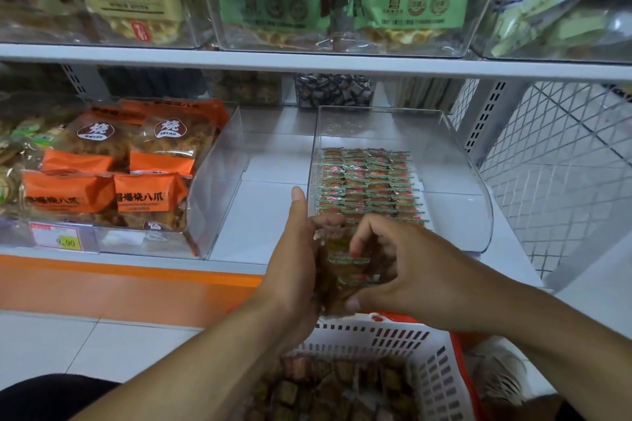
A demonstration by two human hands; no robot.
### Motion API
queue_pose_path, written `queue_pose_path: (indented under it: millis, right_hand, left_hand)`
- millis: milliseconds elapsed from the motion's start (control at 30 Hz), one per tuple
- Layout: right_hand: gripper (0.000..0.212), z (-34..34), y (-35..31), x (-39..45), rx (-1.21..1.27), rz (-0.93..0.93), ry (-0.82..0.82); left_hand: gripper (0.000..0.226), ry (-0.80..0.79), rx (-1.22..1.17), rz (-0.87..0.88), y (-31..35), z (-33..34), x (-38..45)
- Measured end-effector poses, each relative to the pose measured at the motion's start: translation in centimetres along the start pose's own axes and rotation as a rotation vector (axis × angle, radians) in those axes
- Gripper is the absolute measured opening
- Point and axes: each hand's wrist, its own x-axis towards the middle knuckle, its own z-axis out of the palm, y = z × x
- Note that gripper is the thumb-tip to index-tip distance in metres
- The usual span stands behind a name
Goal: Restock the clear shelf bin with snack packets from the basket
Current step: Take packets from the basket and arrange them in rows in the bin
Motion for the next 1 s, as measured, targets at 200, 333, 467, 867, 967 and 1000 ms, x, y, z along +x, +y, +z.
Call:
queue_pose_path:
  millis: [200,333,467,867,967,1000]
  right_hand:
    - [0.053,-1.7,0.2,0.3,0.021,0.065,0.025]
    - [0.039,-2.0,0.0,0.3,-0.104,0.056,-0.083]
    - [0.042,-3.2,-0.6,0.2,-0.113,0.054,-0.062]
    - [0.052,-9.1,4.2,2.4,-0.766,0.386,0.005]
    - [0.044,-8.1,5.2,4.0,-0.762,0.449,-0.09]
    - [0.044,-7.9,5.4,4.4,-0.739,0.461,-0.105]
  left_hand:
    - [0.072,-0.053,0.229,0.13,-0.6,0.5,0.0]
    - [0.05,-0.234,0.295,0.107,-0.7,0.8,-0.4]
    - [0.052,-0.249,0.249,0.156,-0.7,0.7,0.2]
    - [0.05,0.0,1.457,0.702,-2.9,0.5,2.3]
    - [0.059,-0.009,1.664,0.702,-3.1,0.7,3.3]
    - [0.06,-0.008,1.681,0.671,-3.1,0.7,3.6]
